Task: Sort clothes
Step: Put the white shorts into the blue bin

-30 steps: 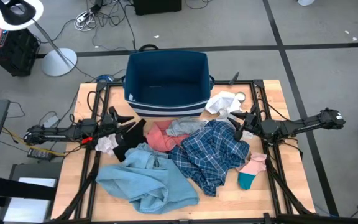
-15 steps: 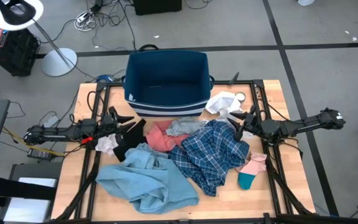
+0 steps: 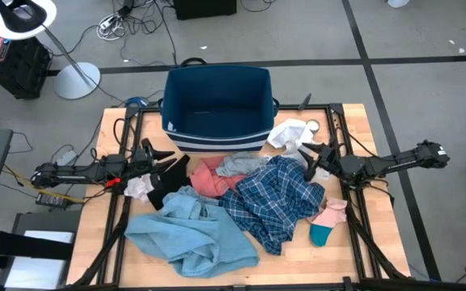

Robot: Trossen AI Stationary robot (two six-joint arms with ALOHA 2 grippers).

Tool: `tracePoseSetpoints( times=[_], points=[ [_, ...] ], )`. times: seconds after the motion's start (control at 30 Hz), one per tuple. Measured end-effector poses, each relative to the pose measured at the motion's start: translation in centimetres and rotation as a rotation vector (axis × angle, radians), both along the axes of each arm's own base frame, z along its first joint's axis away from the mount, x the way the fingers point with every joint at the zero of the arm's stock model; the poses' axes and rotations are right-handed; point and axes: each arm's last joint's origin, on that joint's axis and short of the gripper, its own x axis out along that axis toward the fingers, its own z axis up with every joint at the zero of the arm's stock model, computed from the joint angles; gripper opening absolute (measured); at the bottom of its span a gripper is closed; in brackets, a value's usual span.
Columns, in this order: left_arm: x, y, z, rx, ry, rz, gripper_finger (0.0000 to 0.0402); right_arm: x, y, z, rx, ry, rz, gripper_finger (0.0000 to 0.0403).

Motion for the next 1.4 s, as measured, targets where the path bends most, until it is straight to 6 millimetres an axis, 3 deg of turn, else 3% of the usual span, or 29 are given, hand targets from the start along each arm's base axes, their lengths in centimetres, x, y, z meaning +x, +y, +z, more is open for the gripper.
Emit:
tracePoseSetpoints(
  times=[0.87,1.4],
  points=[
    [0.0,0.0,0.0,0.000,0.000,0.000,0.0133,0.0,0.0,0.3,-0.001,-0.026,-0.009,0.0132],
    [0.0,0.0,0.0,0.000,0.000,0.000,0.0133,0.0,-0.1,1.1,-0.095,-0.023,-0.035,0.0132]
  ],
)
